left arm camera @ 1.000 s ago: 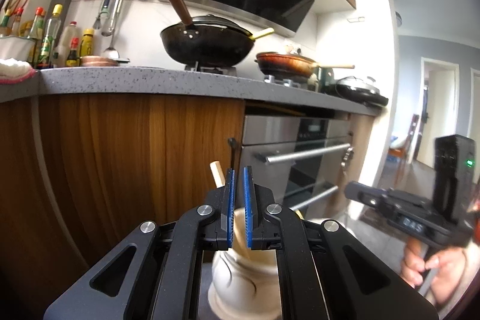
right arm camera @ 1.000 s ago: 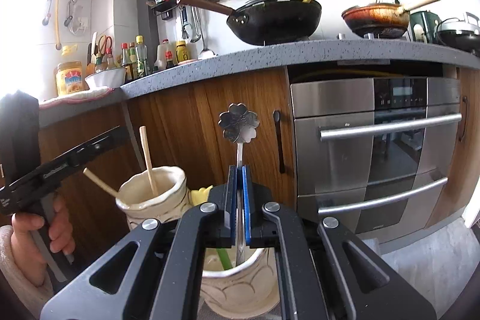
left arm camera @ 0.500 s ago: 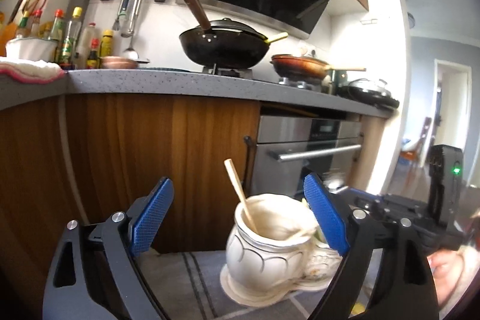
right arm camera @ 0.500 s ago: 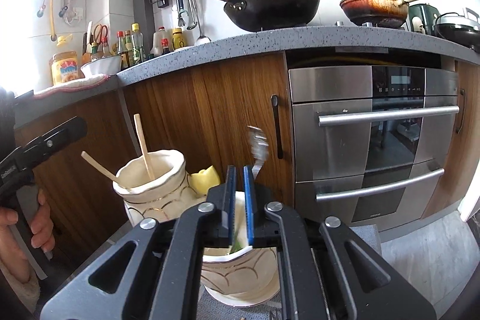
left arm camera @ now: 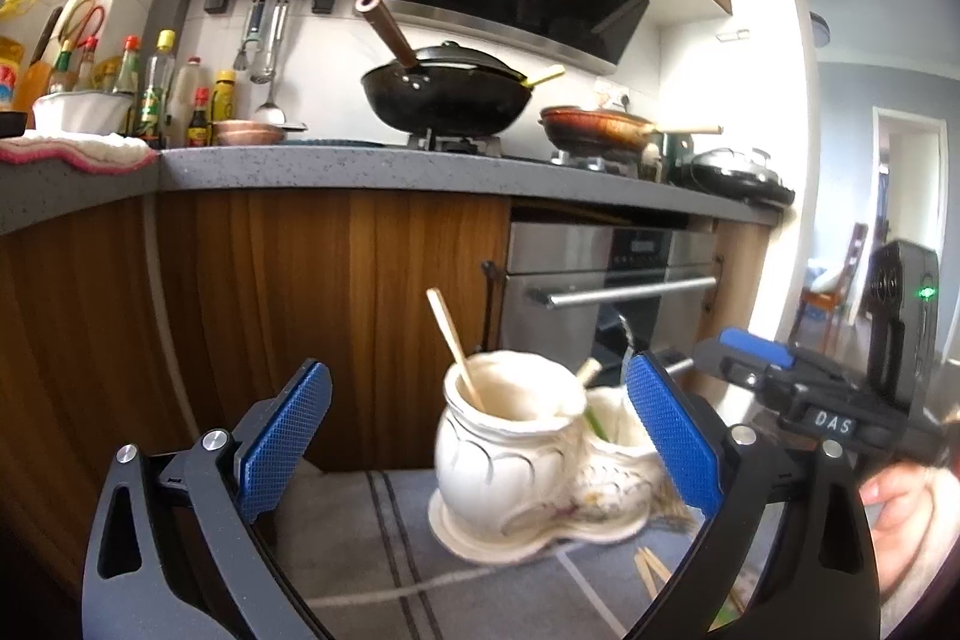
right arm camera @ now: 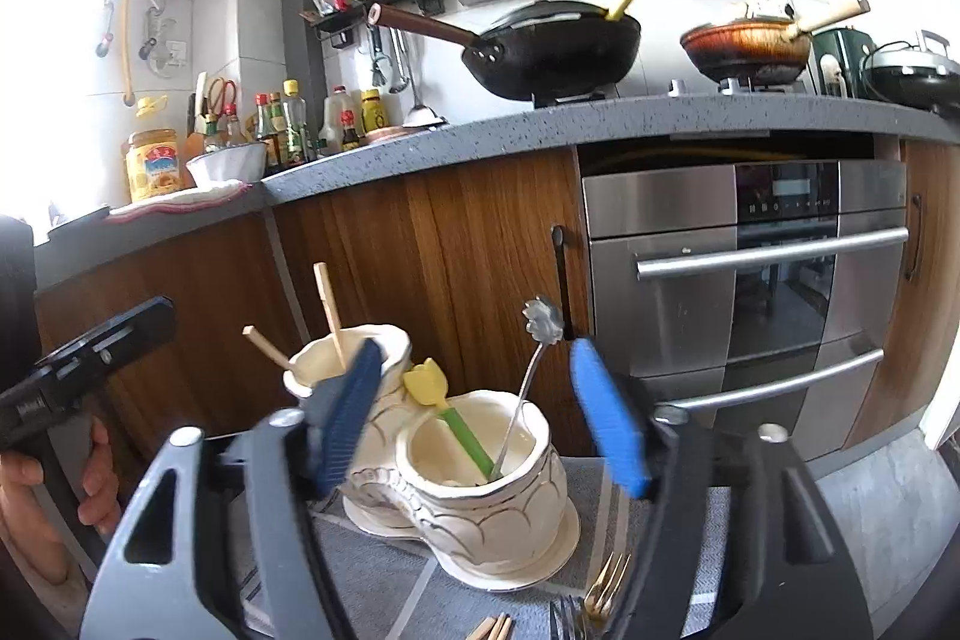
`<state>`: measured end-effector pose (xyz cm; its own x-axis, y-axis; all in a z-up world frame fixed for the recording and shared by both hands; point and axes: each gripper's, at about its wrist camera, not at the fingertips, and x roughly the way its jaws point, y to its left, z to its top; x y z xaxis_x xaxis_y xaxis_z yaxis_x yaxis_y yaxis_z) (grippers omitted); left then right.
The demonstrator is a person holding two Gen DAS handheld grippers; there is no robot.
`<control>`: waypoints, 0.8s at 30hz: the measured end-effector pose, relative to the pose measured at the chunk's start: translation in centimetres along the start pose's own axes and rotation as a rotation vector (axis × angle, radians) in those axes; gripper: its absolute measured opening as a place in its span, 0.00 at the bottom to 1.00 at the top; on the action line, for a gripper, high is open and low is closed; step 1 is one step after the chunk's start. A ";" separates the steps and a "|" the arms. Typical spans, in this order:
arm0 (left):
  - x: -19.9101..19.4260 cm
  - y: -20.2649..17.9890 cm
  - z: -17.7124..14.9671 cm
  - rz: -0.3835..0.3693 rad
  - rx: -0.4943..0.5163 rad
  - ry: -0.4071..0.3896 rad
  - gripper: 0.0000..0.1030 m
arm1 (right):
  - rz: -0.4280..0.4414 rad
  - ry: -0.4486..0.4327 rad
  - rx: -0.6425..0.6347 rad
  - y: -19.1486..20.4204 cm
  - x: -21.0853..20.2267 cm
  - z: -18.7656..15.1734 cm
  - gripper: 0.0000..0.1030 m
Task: Organize utensils
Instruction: 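Open both tools to drop the chopstick and spoon into the holder, then move both tools back toward the remaining chopsticks and forks on the cloth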
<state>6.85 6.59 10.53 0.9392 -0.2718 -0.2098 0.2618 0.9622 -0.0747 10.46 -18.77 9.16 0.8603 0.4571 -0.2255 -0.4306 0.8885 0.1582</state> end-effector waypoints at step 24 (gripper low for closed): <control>-0.2 -6.5 -7.9 -0.028 0.105 0.152 0.95 | -0.137 0.155 0.061 -3.1 -6.0 -8.7 0.77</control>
<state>3.24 0.30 3.36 0.8889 -0.2905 -0.3543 0.3168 0.9483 0.0175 4.22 -23.91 1.71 0.8553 0.3372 -0.3933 -0.2916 0.9409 0.1725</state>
